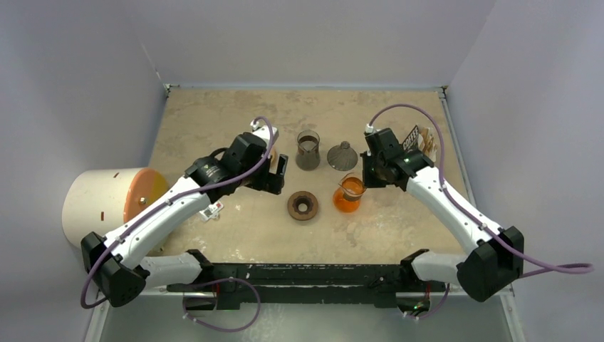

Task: Place the coffee filter in the dripper
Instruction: Move the coffee server to the center of the board, then pick up the dripper holder from the center of the board.

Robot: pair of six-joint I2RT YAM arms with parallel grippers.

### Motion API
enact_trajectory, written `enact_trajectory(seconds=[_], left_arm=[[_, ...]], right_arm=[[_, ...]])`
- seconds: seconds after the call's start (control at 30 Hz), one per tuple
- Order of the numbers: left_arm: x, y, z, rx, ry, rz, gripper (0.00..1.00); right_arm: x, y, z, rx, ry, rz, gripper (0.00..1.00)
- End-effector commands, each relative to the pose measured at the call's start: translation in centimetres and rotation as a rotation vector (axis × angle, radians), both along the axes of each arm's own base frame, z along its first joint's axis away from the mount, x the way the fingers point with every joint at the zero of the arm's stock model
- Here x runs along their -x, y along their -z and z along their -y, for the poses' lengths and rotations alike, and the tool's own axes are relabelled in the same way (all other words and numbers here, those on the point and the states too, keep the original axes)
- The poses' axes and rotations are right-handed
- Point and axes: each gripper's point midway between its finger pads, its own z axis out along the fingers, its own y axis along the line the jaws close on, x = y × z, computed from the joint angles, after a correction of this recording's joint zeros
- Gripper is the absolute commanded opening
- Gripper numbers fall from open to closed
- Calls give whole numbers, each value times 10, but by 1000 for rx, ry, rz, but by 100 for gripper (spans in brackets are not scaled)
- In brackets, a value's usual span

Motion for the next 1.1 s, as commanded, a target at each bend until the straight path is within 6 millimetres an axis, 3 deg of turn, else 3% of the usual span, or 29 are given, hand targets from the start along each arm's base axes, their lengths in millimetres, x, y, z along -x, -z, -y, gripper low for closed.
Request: enact_trajectory(seconds=[0.0,0.63,1.07], left_arm=[[5,16,19,97,-38,-99,94],[3,117,58,151,-244,-410,83],[-5,156,69,94,-270,-471,76]], right_arm=[[18,-5,-5,-41,-56,-7,0],[38,-7,3,-62,-76,22,0],[46,-8,-1,-101,-91,22,0]])
